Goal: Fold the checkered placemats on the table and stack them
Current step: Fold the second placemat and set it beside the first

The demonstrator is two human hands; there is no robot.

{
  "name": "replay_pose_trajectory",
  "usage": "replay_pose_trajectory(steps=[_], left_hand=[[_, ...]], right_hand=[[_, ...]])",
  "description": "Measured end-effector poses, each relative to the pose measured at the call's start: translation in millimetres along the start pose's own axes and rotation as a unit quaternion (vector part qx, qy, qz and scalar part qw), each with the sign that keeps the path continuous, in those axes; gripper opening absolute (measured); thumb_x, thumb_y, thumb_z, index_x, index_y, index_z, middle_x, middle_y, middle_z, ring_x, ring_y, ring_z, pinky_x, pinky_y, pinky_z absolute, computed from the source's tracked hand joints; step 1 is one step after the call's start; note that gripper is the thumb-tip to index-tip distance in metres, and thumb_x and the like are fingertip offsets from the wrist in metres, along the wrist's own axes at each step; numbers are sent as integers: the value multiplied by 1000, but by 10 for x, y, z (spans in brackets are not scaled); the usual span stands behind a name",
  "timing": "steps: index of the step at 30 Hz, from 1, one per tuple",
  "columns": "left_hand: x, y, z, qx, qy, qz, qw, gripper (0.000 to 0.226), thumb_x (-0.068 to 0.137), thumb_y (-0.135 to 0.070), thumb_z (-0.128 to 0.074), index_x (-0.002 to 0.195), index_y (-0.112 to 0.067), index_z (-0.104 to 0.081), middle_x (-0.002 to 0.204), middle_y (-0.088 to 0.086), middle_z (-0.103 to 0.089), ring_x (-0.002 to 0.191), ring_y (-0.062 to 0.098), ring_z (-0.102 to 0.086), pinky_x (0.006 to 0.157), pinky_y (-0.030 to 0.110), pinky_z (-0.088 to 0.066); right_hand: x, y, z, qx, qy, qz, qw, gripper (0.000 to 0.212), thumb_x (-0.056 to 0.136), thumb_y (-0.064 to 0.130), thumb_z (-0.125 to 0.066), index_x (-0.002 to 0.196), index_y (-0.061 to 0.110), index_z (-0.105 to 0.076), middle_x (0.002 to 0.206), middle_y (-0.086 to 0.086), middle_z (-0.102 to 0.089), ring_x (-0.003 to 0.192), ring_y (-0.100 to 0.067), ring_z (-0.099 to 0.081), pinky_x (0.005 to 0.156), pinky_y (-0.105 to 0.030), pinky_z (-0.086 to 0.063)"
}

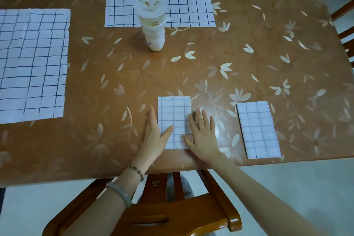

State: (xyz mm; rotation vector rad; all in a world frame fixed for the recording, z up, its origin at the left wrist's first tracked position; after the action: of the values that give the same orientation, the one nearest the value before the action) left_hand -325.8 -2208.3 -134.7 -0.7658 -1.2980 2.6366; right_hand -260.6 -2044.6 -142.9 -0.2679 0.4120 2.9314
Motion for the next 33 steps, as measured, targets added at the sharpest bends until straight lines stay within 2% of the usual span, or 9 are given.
replay_pose_trajectory(steps=[7,12,17,19,21,23,26,28,33], left_hand=[[121,4,-46,-74,-77,95,990,89,83,-25,-71,152,-20,-15,154,1,-29,140,20,-30,113,45,-32],[253,-121,-8,-183,-96,147,967,83,81,-10,-74,147,-13,-25,140,4,-45,115,16,-53,95,32,-46],[276,-265,-10,-251,-27,162,954,23,85,-3,-65,106,-11,-62,104,7,-70,88,19,-68,68,29,-53],[232,-328,44,-266,-8,149,952,16,88,-4,-60,98,-16,-65,96,2,-71,91,22,-68,71,31,-55],[173,-394,122,-321,7,146,936,17,91,-3,-57,97,-16,-65,95,1,-71,92,24,-68,76,36,-56],[93,-479,224,-371,19,140,918,18,91,0,-55,97,-14,-65,91,1,-72,85,21,-69,69,32,-56],[-31,-655,342,-411,52,113,903,20,92,1,-53,95,-15,-65,86,-2,-75,79,15,-72,62,29,-57],[-97,-786,383,-419,88,99,898,19,93,-1,-53,100,-14,-65,97,3,-74,89,20,-71,72,36,-57],[-119,-1147,398,-395,155,50,904,17,92,-2,-56,105,-9,-64,103,7,-72,95,23,-69,78,39,-58]], right_hand=[[-43,55,-133,-13,42,-19,999,70,82,49,-37,137,6,-42,145,-22,-39,137,-39,-30,110,-57,-18],[-49,45,-176,2,48,-29,998,70,79,50,-38,134,7,-46,141,-23,-43,134,-40,-36,107,-60,-25],[-42,74,48,133,21,-20,991,69,79,47,-39,138,10,-41,150,-20,-27,142,-33,-16,115,-42,-8],[-39,106,283,316,-38,-46,947,51,80,29,-62,128,19,-48,132,-3,-46,122,-17,-37,102,-27,-25],[-33,95,441,495,-37,-157,854,64,76,22,-74,131,26,-42,119,15,-47,108,-2,-44,93,-24,-35],[-49,63,474,608,37,-237,757,86,69,26,-82,141,22,-35,128,8,-53,116,-8,-53,94,-26,-43],[-158,78,584,687,164,-218,674,84,58,29,-88,131,10,-50,122,-9,-63,109,-24,-63,92,-42,-52],[-289,142,712,704,198,-204,651,64,67,17,-83,125,6,-56,120,-10,-66,108,-26,-64,87,-42,-54],[-668,43,1060,668,148,-227,693,40,75,4,-75,112,6,-63,110,-3,-70,99,-19,-68,72,-29,-57]])
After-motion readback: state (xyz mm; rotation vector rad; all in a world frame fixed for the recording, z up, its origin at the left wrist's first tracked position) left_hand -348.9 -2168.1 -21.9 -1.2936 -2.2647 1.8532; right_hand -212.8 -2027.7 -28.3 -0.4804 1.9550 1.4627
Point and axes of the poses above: each hand's wrist, its own x-axis towards the middle knuckle, its own z-axis out of the back of the hand, y = z × x, the point moved 2 cm from there along x, towards the middle knuckle
